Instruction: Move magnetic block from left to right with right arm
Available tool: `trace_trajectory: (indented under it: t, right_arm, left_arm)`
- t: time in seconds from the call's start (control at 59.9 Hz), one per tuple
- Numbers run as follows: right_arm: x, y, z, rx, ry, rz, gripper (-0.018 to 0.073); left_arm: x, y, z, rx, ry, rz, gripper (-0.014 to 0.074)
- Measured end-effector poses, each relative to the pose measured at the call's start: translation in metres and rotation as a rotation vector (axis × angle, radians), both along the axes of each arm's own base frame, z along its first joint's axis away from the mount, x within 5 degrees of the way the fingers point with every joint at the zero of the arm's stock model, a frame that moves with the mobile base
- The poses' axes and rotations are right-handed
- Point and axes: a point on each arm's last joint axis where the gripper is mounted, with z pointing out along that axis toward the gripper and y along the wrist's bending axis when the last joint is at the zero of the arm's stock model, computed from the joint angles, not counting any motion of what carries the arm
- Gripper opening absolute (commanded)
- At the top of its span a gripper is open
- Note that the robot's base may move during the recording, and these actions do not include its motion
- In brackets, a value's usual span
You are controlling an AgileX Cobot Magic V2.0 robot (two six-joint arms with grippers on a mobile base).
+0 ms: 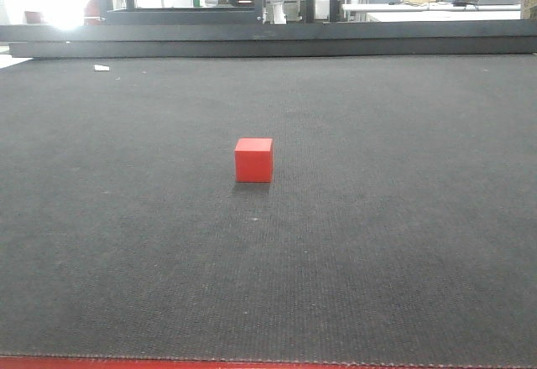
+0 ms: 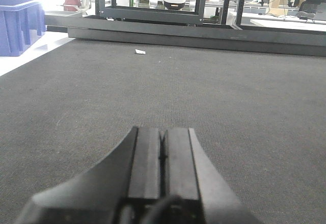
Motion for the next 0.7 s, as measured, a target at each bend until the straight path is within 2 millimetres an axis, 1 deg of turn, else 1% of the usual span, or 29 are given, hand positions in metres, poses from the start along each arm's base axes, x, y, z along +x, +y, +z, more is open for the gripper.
trace_trajectory:
  t: [0.702]
  right_arm:
    - [0.0, 0.0, 0.0, 0.0, 0.0, 0.0, 0.0068]
  left_arm:
    - [0.0, 0.0, 0.0, 0.0, 0.0, 0.0, -0.0116]
